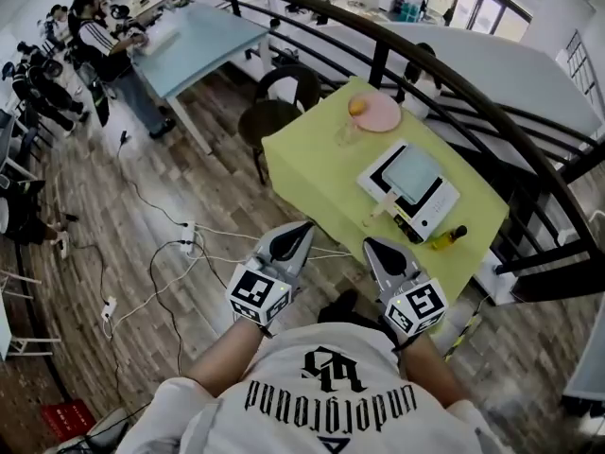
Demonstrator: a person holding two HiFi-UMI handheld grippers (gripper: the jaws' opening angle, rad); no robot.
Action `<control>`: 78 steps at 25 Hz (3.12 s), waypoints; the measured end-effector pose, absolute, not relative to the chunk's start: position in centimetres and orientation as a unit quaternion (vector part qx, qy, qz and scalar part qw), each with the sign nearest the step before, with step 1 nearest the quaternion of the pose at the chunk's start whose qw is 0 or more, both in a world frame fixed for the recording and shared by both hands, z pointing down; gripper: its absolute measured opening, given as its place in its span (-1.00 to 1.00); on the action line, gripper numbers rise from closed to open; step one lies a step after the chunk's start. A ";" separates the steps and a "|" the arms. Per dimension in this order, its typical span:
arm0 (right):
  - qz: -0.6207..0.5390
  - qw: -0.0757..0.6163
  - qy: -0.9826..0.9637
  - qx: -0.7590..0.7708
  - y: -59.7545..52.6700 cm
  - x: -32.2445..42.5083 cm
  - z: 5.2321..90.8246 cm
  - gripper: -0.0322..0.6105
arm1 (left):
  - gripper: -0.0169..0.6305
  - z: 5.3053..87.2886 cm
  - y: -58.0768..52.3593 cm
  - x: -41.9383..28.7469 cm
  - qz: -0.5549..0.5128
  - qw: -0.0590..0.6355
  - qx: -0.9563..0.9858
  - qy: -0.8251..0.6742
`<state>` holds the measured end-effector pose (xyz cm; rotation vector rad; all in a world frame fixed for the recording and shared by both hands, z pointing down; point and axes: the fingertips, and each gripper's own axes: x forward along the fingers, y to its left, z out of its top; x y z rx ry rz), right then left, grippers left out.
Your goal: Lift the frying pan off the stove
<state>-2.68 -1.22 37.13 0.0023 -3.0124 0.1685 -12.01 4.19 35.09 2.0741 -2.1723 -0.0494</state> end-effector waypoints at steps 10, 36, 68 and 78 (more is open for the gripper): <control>0.054 0.059 -0.996 0.033 -12.3 -0.7 35.8 -0.89 | -0.92 35.9 -8.2 -10.0 0.009 0.076 0.732 -0.676; 0.108 0.082 -0.958 0.252 -21.7 1.3 38.7 -0.89 | -0.92 40.1 -23.6 -9.2 0.041 0.122 0.865 -0.484; 0.226 0.088 -0.901 0.359 -22.4 -3.7 47.4 -0.89 | -0.85 49.1 -25.1 -11.0 0.065 0.270 0.920 -0.275; 0.320 0.104 -0.888 0.313 -22.0 -3.4 53.6 -0.53 | -0.54 55.7 -24.3 -9.3 0.069 0.383 0.888 -0.246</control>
